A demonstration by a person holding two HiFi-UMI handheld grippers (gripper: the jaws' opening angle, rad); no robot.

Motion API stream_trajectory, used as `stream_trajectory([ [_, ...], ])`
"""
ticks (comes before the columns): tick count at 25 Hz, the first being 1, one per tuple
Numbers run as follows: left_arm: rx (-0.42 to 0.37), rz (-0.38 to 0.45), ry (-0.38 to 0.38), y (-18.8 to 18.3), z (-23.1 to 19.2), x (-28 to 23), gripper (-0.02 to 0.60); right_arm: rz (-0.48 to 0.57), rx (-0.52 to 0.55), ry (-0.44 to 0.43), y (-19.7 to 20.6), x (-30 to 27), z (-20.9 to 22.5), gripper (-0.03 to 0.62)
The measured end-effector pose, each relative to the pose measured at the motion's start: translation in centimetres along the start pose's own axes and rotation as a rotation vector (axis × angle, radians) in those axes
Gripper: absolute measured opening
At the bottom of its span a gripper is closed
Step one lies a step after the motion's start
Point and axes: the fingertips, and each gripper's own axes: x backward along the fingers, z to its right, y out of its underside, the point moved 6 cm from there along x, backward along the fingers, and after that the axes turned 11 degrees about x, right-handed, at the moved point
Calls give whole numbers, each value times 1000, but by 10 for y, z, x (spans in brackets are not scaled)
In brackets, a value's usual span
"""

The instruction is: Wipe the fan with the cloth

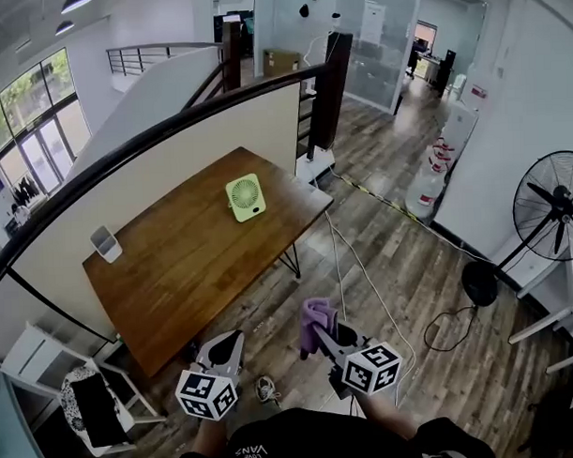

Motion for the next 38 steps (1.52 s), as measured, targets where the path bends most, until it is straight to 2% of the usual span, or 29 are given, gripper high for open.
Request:
stream_trajectory([
  [4,-13,16,21,-25,-28,-25,12,0,13,-3,-15,-42,14,93],
  [9,-12,32,-11,-53,-70,-39,12,8,27,-10,-35,-85,24,93],
  [18,2,0,-3,-69,-109,-65,12,1,-3,15,-44,-129,36,93],
  [23,21,-15,-2,-68,-110,-79,12,-19,-23,7,-44,-141,53,93],
  [27,40,-1,-47,-71,-111,-96,11,-19,-20,-18,-50,-152,79,94],
  [32,68,31,-113,-75,-104,-125,11,-35,0,-76,-61,-167,116,92],
  [38,52,56,-162,-81,-84,-177,12,-51,17,-164,-72,-186,170,94],
])
